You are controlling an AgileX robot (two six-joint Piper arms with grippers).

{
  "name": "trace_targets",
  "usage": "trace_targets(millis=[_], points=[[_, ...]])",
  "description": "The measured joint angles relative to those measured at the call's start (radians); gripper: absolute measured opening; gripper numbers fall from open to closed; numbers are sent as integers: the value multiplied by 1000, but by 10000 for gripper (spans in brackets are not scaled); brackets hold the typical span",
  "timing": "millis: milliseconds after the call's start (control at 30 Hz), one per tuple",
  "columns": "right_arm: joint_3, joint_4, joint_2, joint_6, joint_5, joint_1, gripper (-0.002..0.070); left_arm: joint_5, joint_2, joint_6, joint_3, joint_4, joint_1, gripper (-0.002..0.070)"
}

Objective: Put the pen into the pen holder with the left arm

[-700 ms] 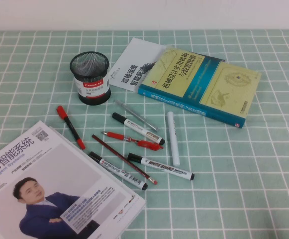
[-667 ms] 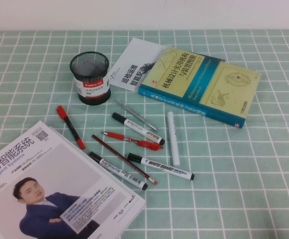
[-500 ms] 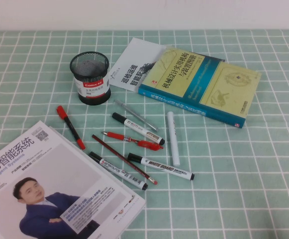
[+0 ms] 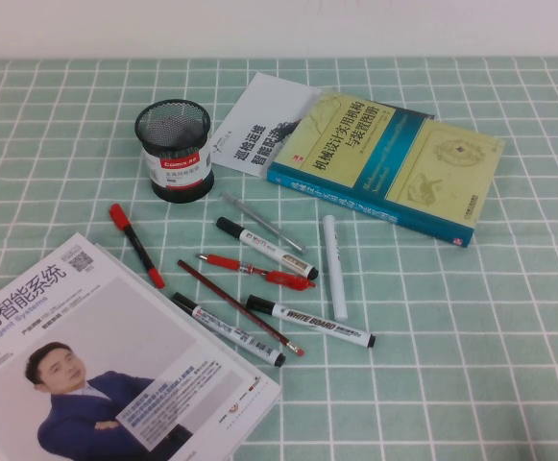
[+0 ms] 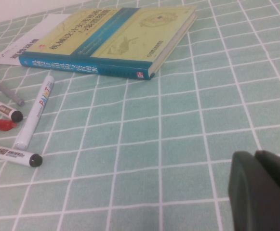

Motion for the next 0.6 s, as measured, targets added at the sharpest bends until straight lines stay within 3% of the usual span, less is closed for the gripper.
trace_targets(millis=[600], points=[[0, 0, 0, 0, 0, 0, -20, 0, 0, 11, 0, 20, 0, 0]])
